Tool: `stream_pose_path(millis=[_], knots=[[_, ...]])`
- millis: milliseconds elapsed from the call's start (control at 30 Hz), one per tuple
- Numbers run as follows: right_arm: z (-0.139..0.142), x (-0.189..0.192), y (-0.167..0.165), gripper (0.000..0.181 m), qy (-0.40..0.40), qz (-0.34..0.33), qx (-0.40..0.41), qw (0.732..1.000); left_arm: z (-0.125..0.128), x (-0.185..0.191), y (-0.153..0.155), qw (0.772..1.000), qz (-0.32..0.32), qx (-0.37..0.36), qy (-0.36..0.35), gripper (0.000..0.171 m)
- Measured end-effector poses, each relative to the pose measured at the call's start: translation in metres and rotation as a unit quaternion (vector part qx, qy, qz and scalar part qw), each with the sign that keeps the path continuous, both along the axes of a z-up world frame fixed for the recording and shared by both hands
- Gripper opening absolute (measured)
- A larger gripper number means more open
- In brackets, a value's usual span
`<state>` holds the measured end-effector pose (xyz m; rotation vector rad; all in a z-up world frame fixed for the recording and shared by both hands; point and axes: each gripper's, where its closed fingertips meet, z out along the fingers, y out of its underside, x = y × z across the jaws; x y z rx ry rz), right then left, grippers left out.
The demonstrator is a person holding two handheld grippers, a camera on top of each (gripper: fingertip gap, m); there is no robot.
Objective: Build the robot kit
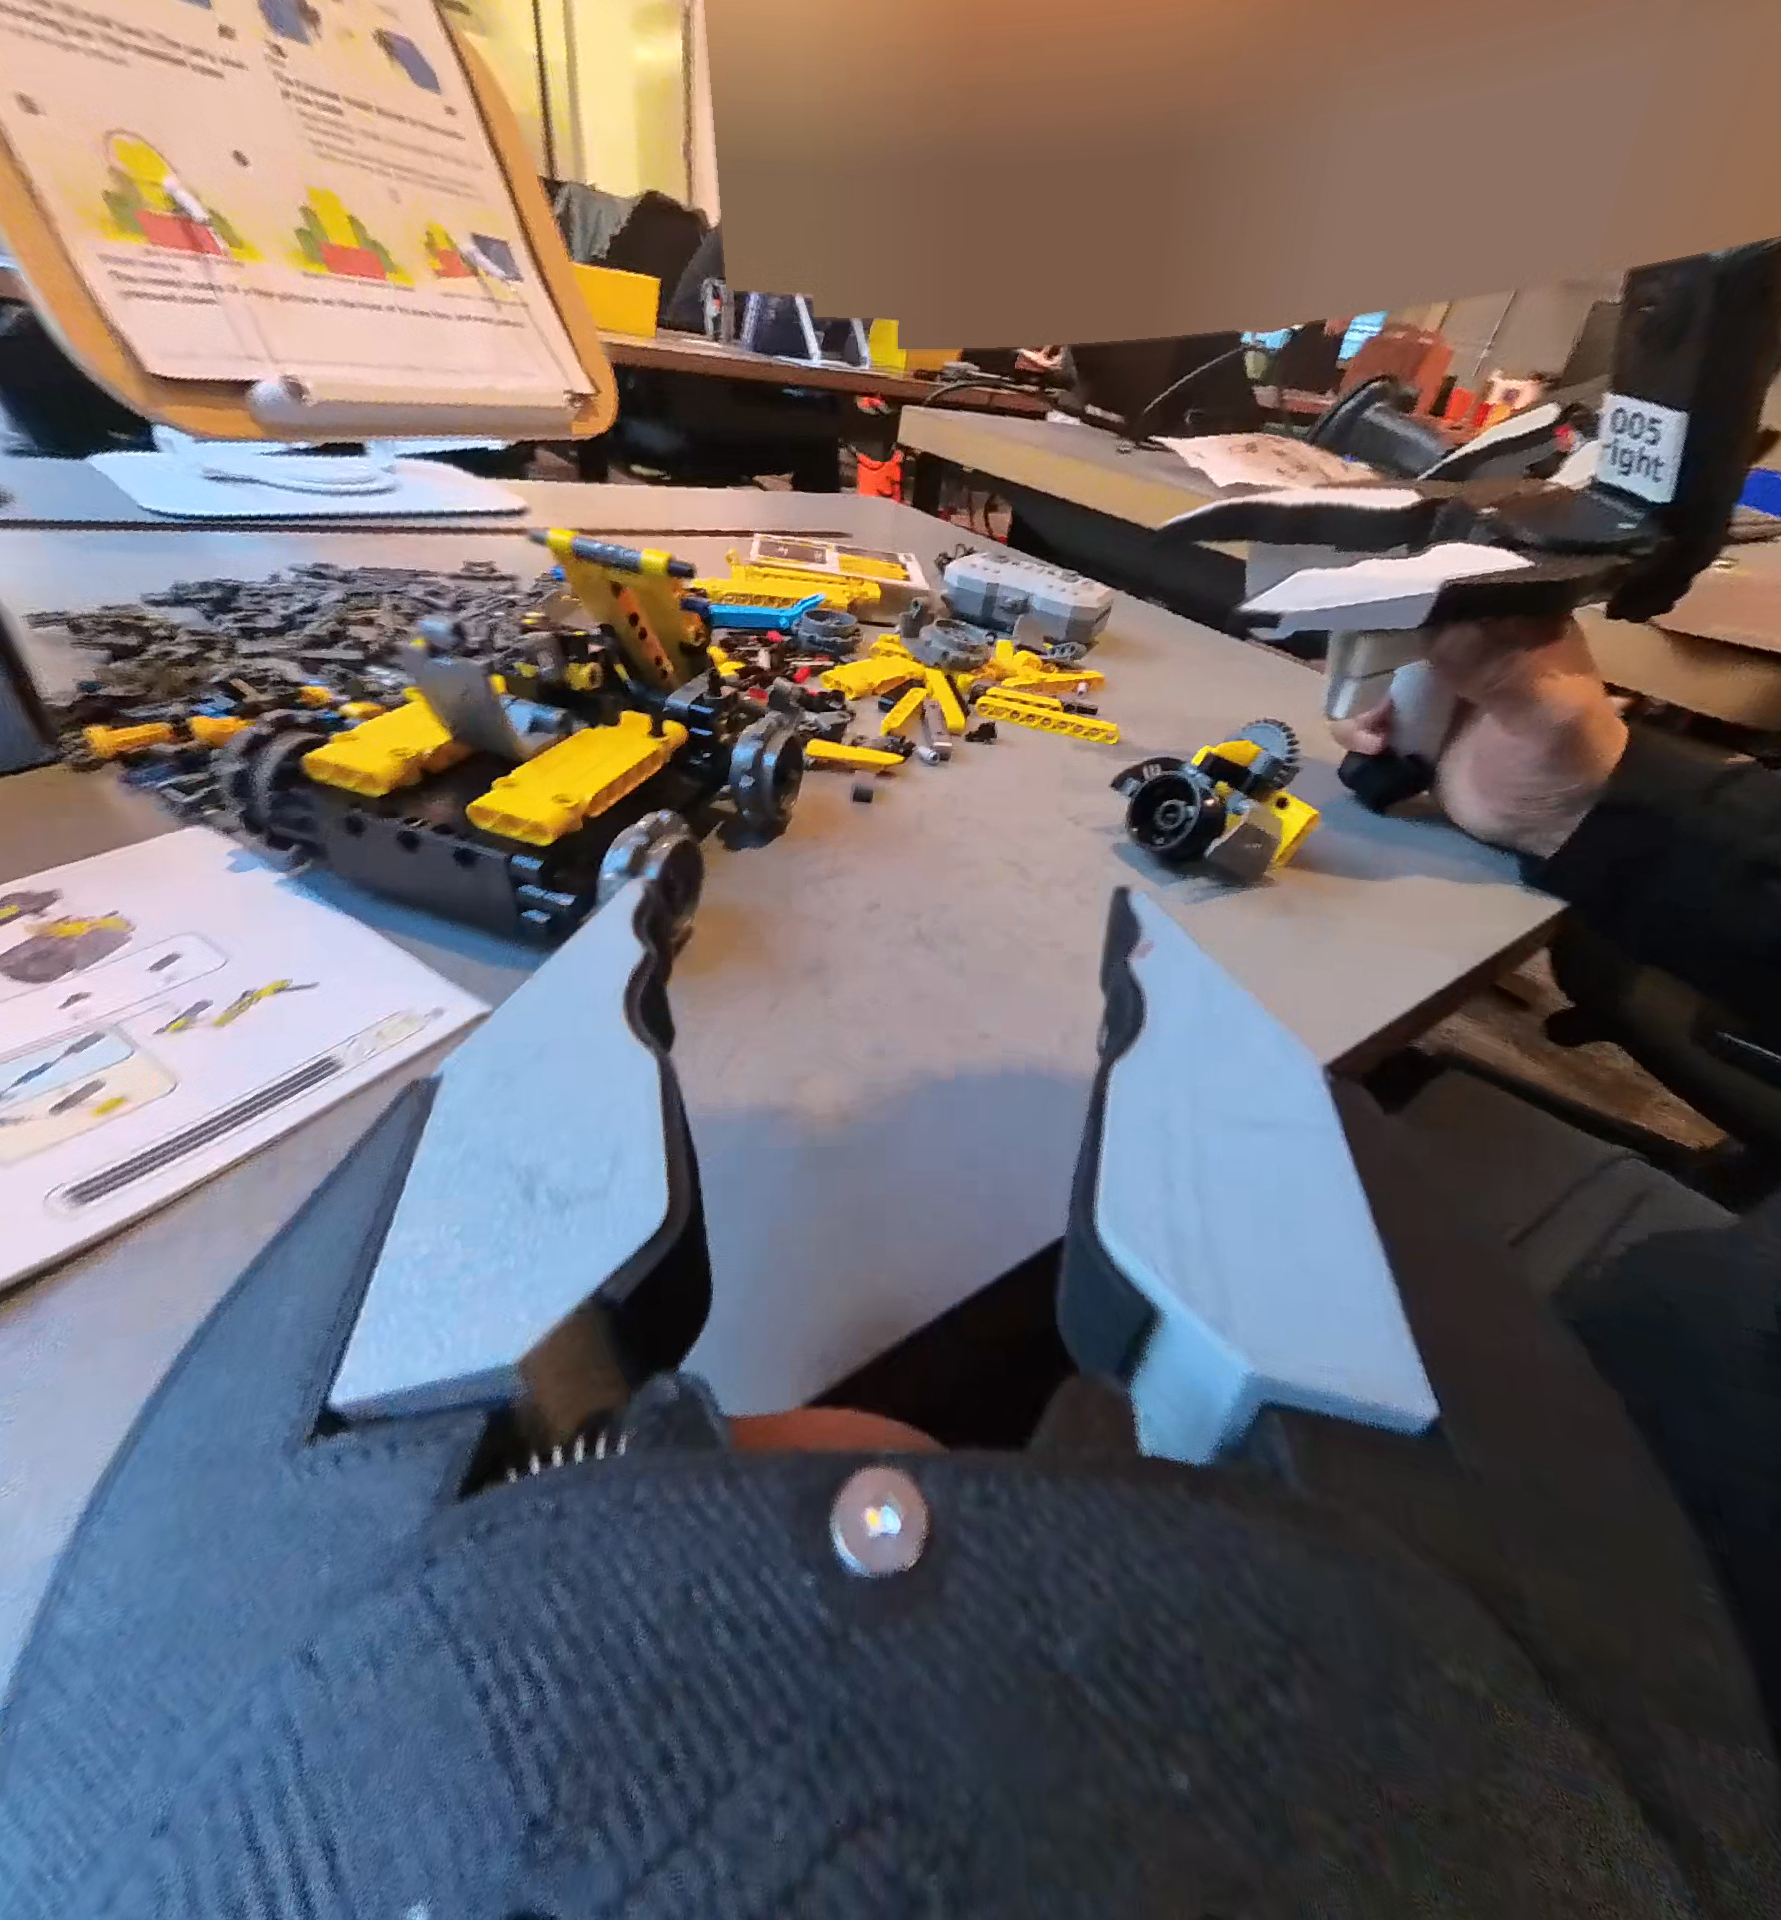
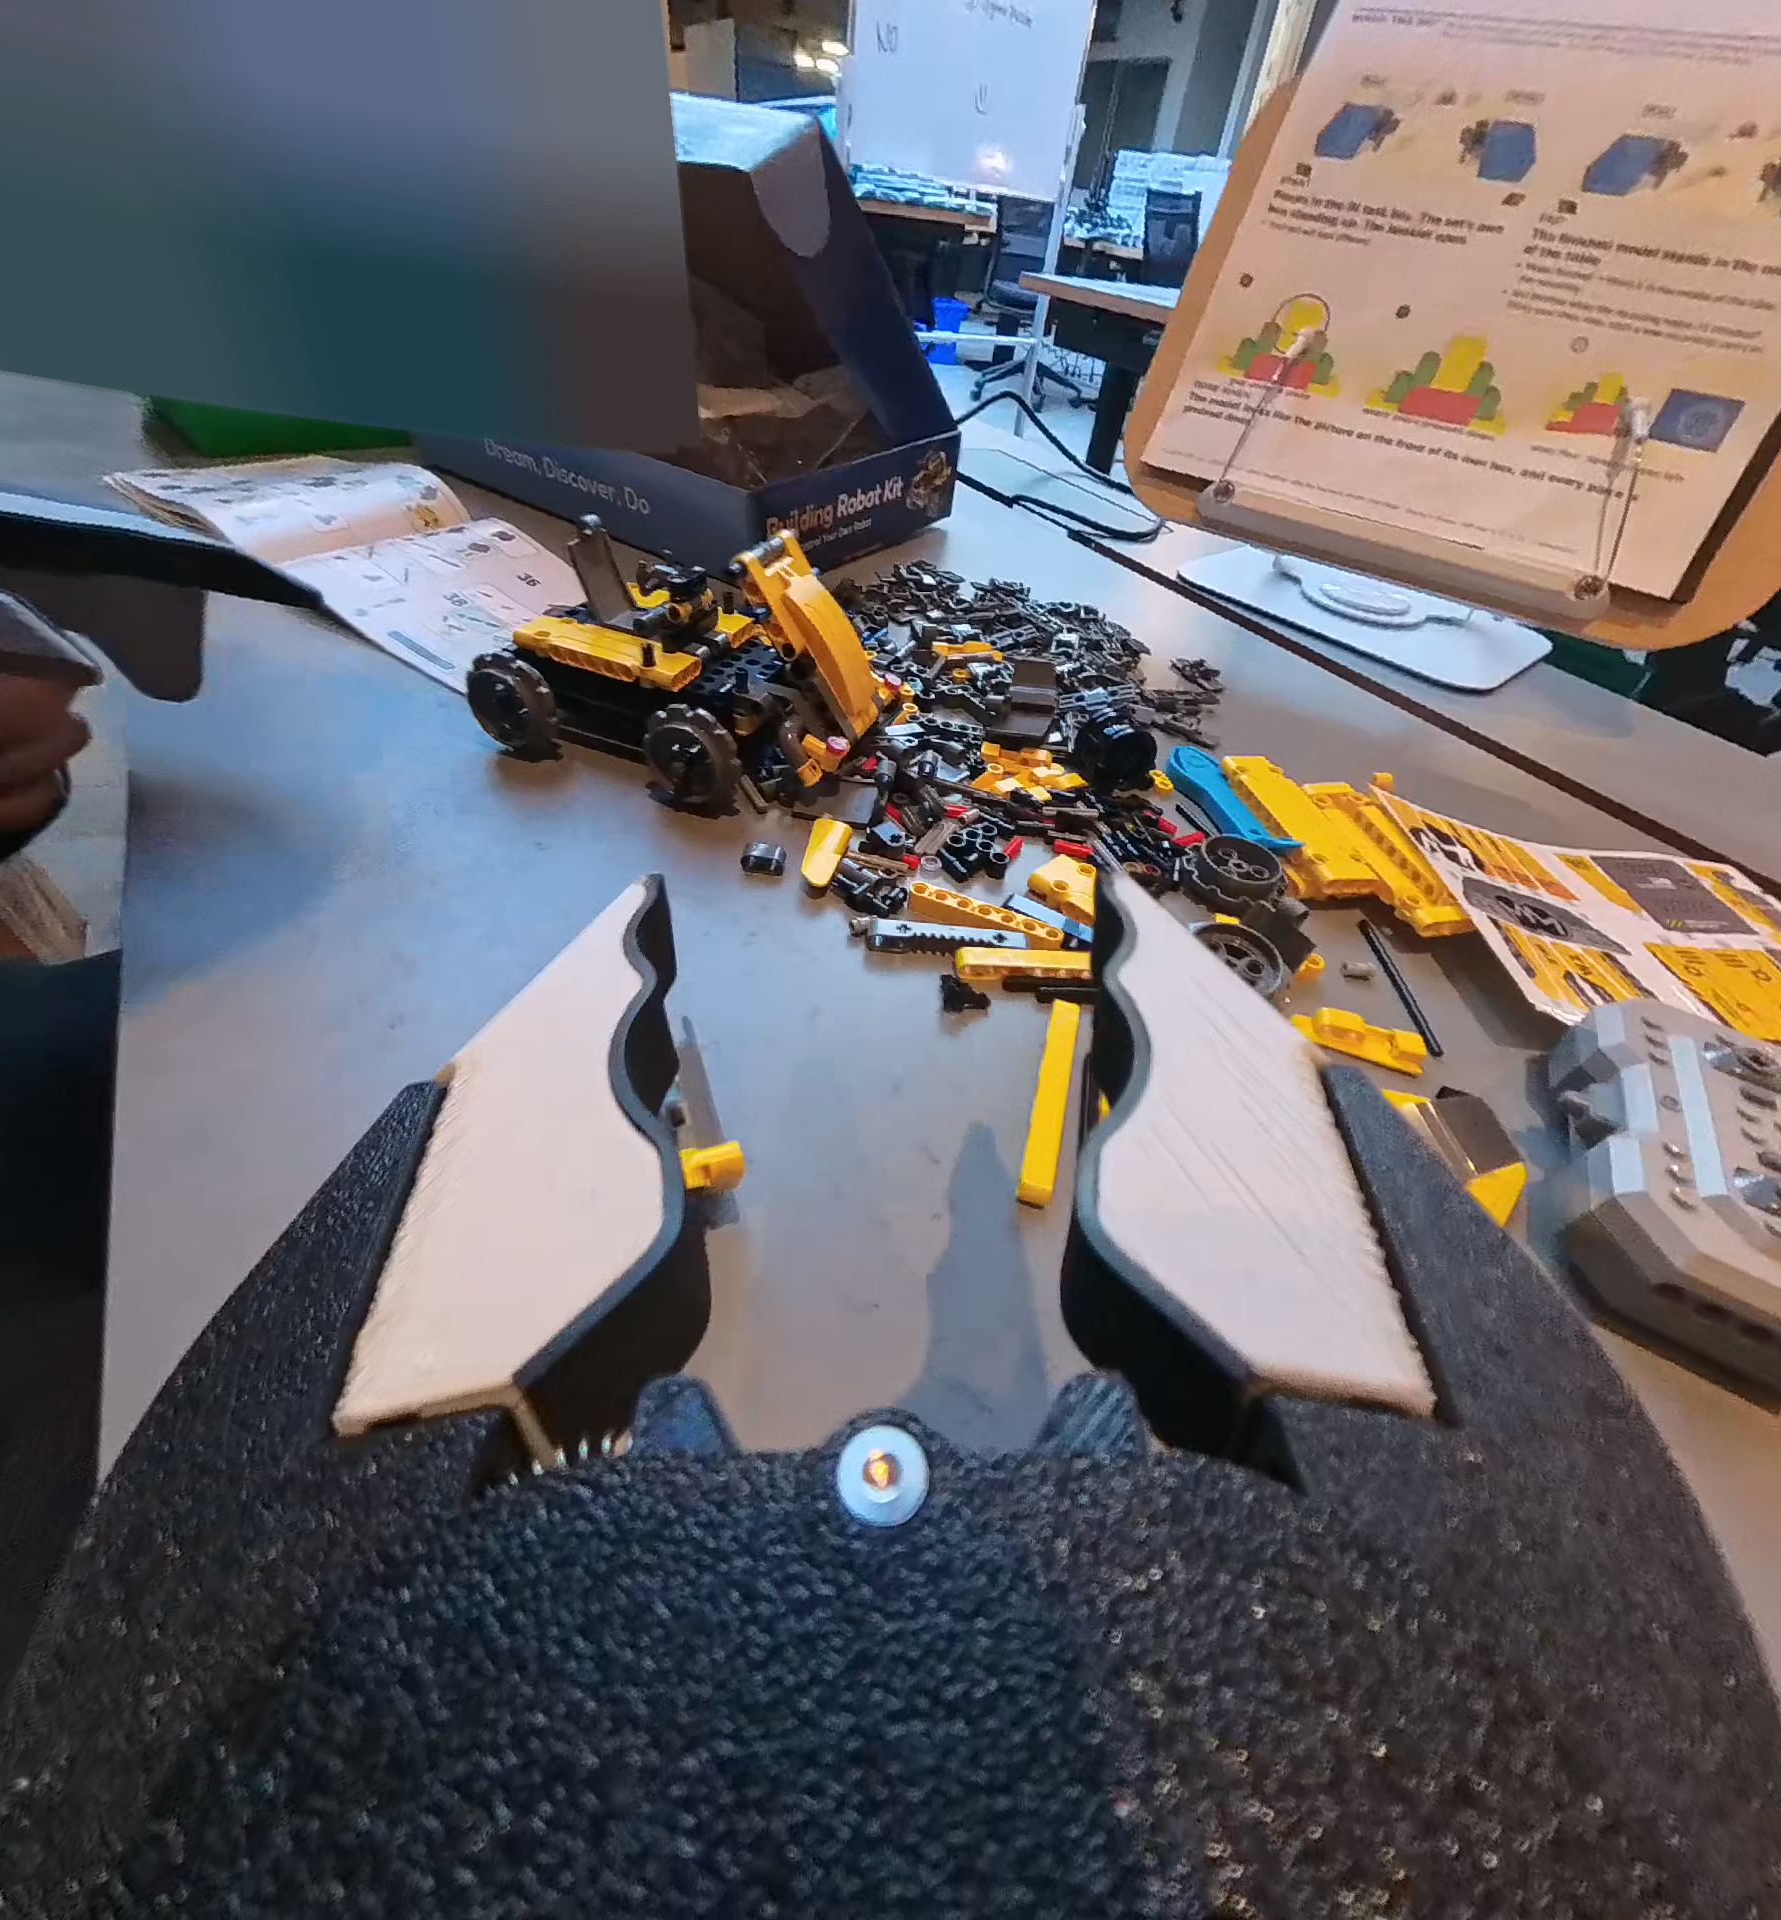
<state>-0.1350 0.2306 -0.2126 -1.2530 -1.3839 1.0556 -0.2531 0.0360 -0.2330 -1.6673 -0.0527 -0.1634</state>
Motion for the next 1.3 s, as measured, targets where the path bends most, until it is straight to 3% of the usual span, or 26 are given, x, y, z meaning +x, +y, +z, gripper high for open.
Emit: stream_pose_path(millis=[167,233,367,867,1067,1300], knots=[[0.001,0.0,-0.019,0.076,0.001,0.043,0.0,0.999,0.0,-0.01,-0.029,0.998,0.062,-0.007,0.027,0.078],[-0.002,-0.001,-0.028,0.067,-0.007,0.063,0.005,0.998,-0.004,-0.009,-0.036,0.996,0.074,-0.02,0.042,0.079],[-0.004,0.0,-0.037,0.068,-0.012,0.07,0.02,0.997,-0.011,-0.004,-0.041,0.995,0.077,-0.043,0.048,0.078],[-0.009,0.001,-0.038,0.068,-0.028,0.064,0.028,0.997,-0.023,0.011,-0.028,0.996,0.02,-0.072,0.043,0.07],[-0.007,-0.001,-0.02,0.065,-0.023,0.027,0.024,0.999,-0.022,0.024,-0.02,0.995,-0.027,-0.065,0.068,0.064],[-0.008,0.0,0.001,0.064,-0.027,-0.024,0.026,0.999,-0.012,0.029,-0.009,0.996,-0.073,-0.039,0.032,0.06]])
